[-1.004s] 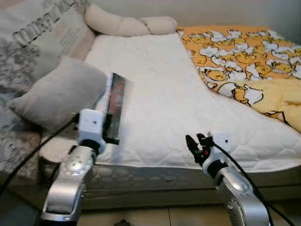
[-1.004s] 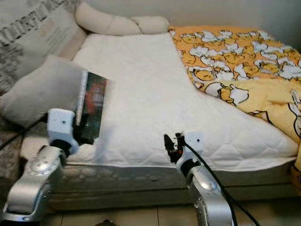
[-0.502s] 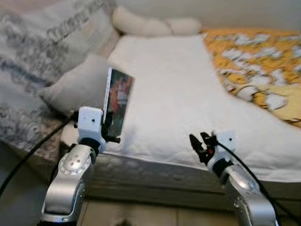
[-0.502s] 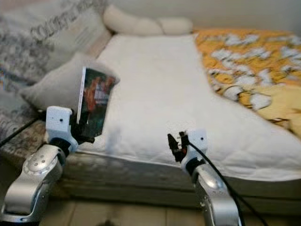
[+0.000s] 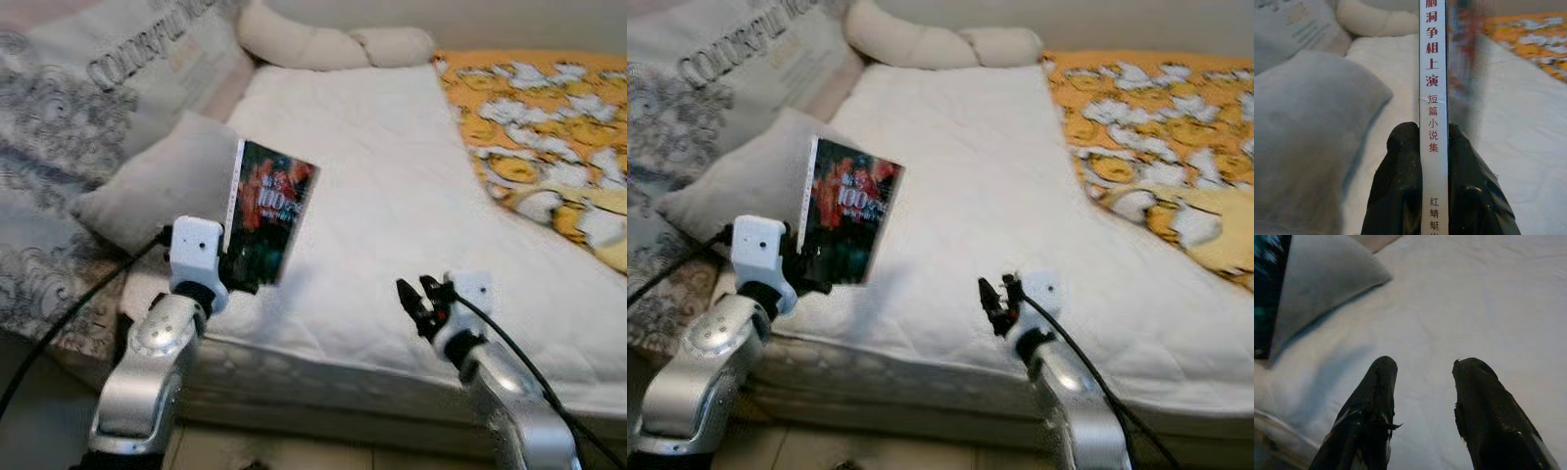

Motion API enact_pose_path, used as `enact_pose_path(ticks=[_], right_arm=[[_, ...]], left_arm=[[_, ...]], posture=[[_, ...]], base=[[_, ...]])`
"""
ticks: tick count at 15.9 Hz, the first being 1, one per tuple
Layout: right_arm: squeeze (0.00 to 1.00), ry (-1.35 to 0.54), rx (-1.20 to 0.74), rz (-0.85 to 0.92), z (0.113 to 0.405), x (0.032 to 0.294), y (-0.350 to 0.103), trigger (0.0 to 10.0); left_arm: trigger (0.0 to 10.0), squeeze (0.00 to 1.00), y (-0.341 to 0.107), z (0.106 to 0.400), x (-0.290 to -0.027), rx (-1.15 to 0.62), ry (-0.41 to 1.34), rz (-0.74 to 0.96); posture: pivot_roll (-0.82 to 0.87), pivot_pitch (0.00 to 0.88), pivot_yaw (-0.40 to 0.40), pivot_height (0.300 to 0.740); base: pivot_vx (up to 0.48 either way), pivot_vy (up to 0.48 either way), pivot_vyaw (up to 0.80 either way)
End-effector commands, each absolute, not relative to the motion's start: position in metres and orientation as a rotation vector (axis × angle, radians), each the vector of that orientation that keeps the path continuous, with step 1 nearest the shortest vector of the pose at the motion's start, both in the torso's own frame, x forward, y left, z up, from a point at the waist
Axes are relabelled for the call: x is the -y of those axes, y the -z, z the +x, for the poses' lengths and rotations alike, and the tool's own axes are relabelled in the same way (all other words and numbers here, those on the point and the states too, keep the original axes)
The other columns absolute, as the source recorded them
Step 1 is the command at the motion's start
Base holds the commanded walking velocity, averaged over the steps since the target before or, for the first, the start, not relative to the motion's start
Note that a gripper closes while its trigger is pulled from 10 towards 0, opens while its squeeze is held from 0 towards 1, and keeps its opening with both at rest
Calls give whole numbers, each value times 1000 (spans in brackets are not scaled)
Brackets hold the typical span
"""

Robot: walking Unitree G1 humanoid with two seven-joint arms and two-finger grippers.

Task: Clean up the room

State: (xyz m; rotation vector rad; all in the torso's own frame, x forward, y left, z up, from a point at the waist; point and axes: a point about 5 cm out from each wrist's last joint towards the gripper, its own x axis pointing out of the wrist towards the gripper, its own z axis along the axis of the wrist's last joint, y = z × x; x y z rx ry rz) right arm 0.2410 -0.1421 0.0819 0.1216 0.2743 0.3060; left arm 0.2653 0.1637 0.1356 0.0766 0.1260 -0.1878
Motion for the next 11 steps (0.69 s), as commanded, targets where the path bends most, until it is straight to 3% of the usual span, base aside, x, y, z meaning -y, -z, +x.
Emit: enact_pose_path(ticks=[1, 10, 11], right_arm=[[0, -315, -274, 120, 241, 142, -83, 10000], [0, -324, -287, 113, 239, 143, -82, 10000], [0, -326, -297, 117, 239, 143, -81, 10000]], left_arm=[[10000, 0, -144, 267, -166, -88, 178, 75], [10000, 0, -142, 268, -163, -92, 202, 63], [10000, 0, -142, 268, -163, -92, 205, 62]], posture=[[26, 0, 43, 740], [14, 0, 46, 740], [13, 0, 48, 740]], base=[[285, 0, 0], [289, 0, 0], [285, 0, -587]])
